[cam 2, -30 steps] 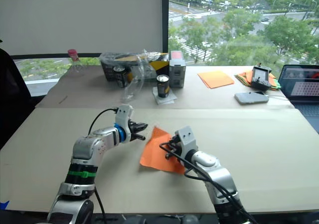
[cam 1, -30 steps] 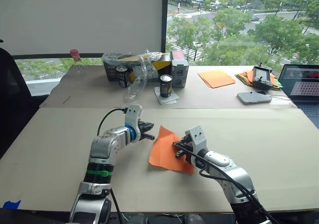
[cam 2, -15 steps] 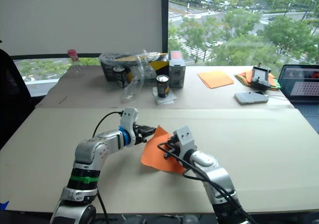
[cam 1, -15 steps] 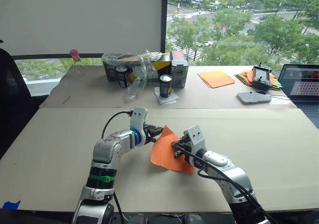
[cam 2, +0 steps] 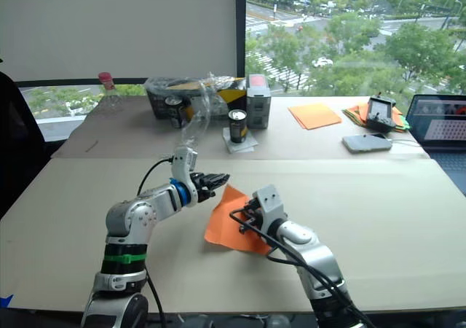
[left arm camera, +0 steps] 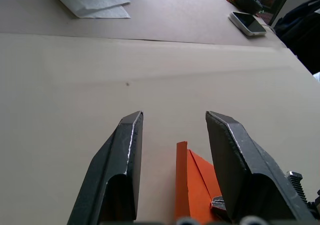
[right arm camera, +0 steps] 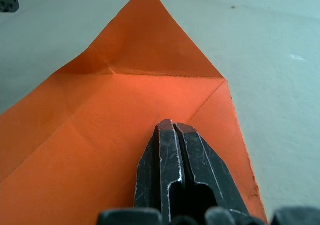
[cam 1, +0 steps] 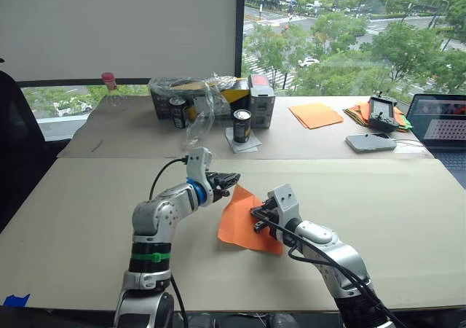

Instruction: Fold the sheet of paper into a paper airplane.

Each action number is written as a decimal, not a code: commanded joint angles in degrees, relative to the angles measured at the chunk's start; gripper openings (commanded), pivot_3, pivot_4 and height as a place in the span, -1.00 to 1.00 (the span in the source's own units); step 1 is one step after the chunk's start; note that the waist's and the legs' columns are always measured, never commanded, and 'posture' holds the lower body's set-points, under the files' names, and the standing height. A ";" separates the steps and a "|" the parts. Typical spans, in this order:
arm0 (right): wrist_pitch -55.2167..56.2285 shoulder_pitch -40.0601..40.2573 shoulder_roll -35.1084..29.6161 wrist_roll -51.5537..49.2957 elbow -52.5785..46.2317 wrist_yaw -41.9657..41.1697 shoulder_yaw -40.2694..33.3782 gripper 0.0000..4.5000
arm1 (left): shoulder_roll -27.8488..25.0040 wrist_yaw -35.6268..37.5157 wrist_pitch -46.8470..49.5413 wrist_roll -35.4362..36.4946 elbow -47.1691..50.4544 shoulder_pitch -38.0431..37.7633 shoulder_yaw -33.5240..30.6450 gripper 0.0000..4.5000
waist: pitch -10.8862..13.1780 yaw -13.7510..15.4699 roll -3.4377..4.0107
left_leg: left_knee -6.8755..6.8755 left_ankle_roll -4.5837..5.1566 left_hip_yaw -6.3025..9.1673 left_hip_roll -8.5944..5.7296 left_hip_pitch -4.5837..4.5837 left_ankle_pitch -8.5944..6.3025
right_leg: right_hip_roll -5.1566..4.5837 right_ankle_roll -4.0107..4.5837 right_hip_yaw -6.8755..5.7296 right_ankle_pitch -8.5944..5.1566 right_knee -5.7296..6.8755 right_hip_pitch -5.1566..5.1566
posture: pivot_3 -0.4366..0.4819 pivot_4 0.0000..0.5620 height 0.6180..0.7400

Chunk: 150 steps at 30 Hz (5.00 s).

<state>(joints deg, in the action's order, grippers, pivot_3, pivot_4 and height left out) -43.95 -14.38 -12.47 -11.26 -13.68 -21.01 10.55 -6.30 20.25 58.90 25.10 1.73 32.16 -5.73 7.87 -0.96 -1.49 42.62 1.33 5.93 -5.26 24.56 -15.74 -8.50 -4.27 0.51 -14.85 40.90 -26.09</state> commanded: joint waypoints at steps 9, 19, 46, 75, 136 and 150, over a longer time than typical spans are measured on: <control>-2.23 2.35 -0.34 1.03 2.85 -0.24 2.39 -1.00 | -3.72 4.03 -1.68 0.50 4.64 -1.64 5.09 -0.84 | 0.00 0.08 0.00 | 0.00 0.00 0.00 0.00 0.00 0.00 | 0.00 0.00 0.00 0.00 -0.01 0.00 | -0.05 -0.47 -0.14; -2.06 2.27 -0.61 1.69 3.35 -0.53 2.66 -1.00 | -14.57 13.72 -17.71 -9.20 8.89 -5.40 20.40 -0.99 | -0.01 0.15 0.02 | -0.30 -0.02 -0.01 -0.02 -0.25 0.01 | 0.00 0.04 0.11 -0.02 -0.17 0.12 | -0.05 -0.47 -0.14; 0.16 -12.22 -6.21 -3.20 4.50 -7.73 -4.82 -1.00 | -17.23 20.12 -41.44 -35.33 -3.36 -1.77 34.28 -0.99 | 0.12 0.23 0.07 | -0.45 0.00 0.00 -0.07 -0.07 0.03 | 0.00 0.05 0.10 -0.03 -0.25 -0.08 | -0.05 -0.47 -0.14; 7.88 -14.61 -4.33 1.05 22.41 -13.38 0.58 -1.00 | -17.49 30.21 -22.46 -9.97 4.69 -0.59 11.17 0.40 | 0.11 -0.07 0.08 | -0.46 -0.01 0.01 -0.05 -0.12 0.03 | 0.01 0.06 0.09 -0.03 -0.19 -0.10 | -0.05 -0.47 -0.14; 20.81 -18.19 -1.22 2.05 20.62 -9.04 -5.87 -1.00 | -14.63 19.62 -30.81 -22.01 -6.50 -6.77 21.96 -0.99 | 0.09 0.06 0.09 | -0.53 -0.12 0.00 -0.06 -0.24 0.09 | 0.02 0.08 0.15 -0.01 -0.12 -0.06 | -0.05 -0.47 -0.14; 13.08 -10.48 -6.86 4.37 15.63 -15.75 1.75 -1.00 | -12.69 22.19 -32.13 -19.54 -5.81 -4.54 20.72 -0.99 | 0.09 -0.18 0.08 | -0.58 -0.11 -0.01 -0.06 -0.17 0.08 | 0.00 0.07 0.15 -0.02 -0.18 -0.11 | -0.05 -0.47 -0.14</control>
<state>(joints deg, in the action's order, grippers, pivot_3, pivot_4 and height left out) -30.00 -25.69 -19.59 -6.85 2.70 -36.30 11.09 -18.90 41.76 26.54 4.73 -5.32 27.55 15.15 7.96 -1.14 -1.41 42.03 1.22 5.93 -5.32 24.38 -15.66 -8.49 -4.19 0.65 -14.87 40.72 -26.19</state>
